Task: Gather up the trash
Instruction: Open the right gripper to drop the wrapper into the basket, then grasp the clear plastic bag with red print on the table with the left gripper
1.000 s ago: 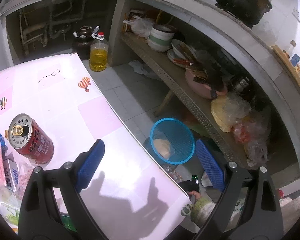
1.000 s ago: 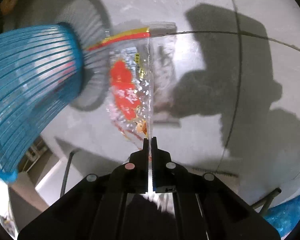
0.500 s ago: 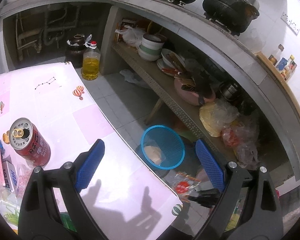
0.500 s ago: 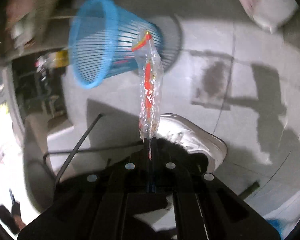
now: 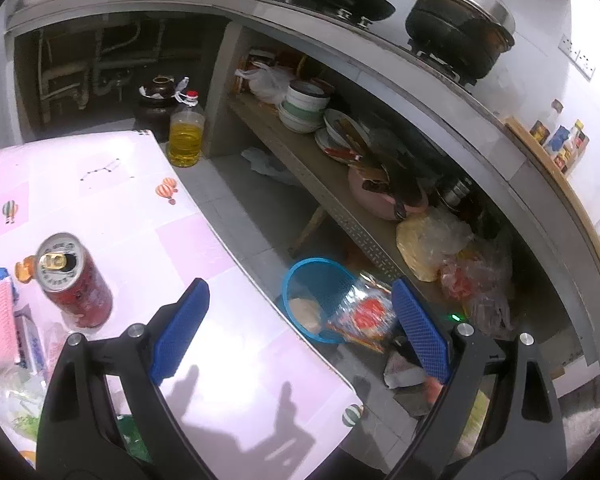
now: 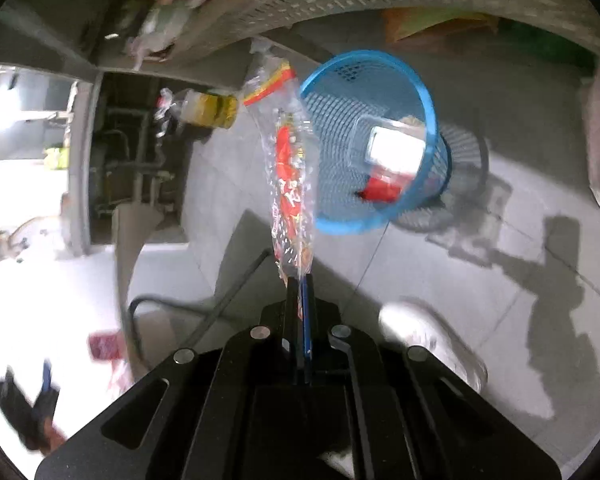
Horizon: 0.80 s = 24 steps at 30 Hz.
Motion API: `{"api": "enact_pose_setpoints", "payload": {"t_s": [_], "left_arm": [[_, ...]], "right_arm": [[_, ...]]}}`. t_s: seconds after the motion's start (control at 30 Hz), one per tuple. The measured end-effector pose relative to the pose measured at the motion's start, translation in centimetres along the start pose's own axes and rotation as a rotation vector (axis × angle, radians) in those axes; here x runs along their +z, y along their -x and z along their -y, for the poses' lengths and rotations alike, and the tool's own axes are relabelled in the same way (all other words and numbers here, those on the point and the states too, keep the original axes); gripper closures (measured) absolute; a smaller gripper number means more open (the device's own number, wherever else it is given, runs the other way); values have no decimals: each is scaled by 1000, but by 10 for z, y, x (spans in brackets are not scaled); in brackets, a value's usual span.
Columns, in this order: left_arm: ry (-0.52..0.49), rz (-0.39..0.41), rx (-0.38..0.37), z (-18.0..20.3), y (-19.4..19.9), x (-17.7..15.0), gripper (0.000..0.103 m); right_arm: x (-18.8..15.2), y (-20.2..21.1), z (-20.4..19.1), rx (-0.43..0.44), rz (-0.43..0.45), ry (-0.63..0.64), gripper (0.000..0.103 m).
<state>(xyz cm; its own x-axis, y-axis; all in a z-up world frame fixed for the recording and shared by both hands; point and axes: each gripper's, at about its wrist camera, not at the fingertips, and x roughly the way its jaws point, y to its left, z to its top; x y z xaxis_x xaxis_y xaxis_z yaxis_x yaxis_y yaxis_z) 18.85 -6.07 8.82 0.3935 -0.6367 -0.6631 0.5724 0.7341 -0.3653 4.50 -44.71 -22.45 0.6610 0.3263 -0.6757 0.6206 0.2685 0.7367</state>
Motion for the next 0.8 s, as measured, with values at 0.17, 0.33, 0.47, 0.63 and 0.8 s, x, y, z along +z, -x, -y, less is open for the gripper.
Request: {"api": "enact_pose_setpoints", "payload": {"t_s": [0.17, 0.33, 0.47, 0.63, 0.8], "left_arm": [[14, 22, 63, -15, 20, -5, 15], [35, 35, 129, -35, 40, -12, 15], [59, 51, 170, -54, 54, -22, 15], [109, 79, 205, -77, 69, -41, 15], [156, 114, 253, -99, 87, -60, 11]], "right_arm": [[48, -76, 31, -151, -3, -84, 92], [47, -82, 29, -297, 59, -71, 77], [28, -61, 14, -374, 104, 20, 74], [0, -18, -22, -488, 192, 186, 63], [-32, 18, -83, -577, 277, 413, 36]]}}
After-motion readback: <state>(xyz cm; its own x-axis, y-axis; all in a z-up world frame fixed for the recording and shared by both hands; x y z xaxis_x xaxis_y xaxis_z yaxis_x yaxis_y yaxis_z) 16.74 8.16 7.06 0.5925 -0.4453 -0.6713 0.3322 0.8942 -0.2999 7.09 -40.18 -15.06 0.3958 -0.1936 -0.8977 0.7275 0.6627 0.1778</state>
